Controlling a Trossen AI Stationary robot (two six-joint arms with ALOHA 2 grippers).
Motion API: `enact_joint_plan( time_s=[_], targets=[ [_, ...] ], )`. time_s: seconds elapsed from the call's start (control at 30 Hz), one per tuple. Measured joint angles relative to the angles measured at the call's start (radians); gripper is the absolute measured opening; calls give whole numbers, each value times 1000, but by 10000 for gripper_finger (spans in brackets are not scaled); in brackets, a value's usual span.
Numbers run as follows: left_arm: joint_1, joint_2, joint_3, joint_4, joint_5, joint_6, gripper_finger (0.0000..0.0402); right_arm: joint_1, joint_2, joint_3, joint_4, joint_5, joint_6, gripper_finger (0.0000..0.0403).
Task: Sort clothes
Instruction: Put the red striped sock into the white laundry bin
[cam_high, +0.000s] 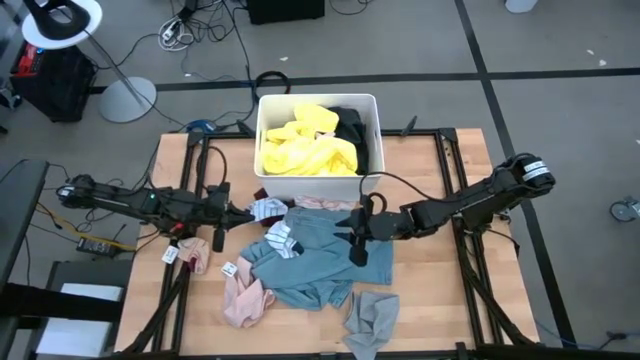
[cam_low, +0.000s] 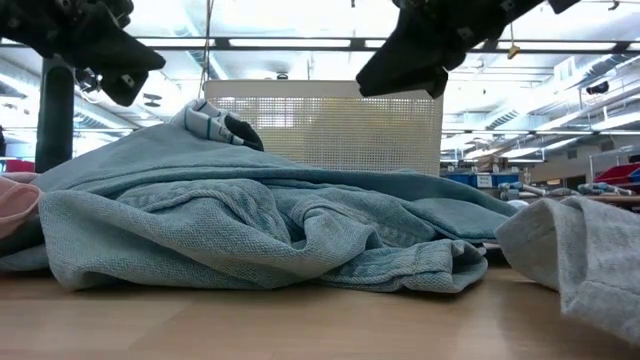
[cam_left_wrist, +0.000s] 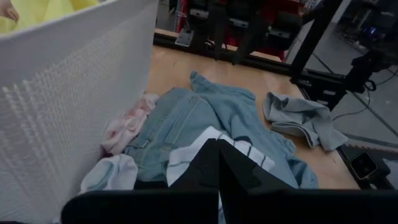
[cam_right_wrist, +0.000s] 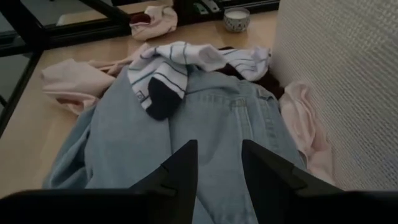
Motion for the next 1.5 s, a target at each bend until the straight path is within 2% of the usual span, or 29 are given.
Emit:
enact_joint_plan(
  time_s=[0.2,0.27,0.43,0.63,0.83,0.97,1.2,1.5],
  targets=[
    [0,5,11,-28,20,-102,1,-3,0,0,-27,0,1,126],
    [0,5,39,-101,64,-130,1,-1,0,0,-37,0,2,126],
    [0,21,117,-333,79,-237,1,9,0,0,-62,-1,3,126],
    [0,84,193,-590,154,-367,1,15,0,0,-62,-1,3,126],
    [0,181,196,-754,280,-357,1,15,0,0,-67,-1,6,126],
    [-6,263,196,-847,376,-273,0,15,0,0,-81,-1,16,126],
    [-63,403,196,-906,392,-150,0,15,0,0,-114,3,63,126],
    [-72,482,196,-903,414,-237,15,15,0,0,-117,7,65,126]
  ],
)
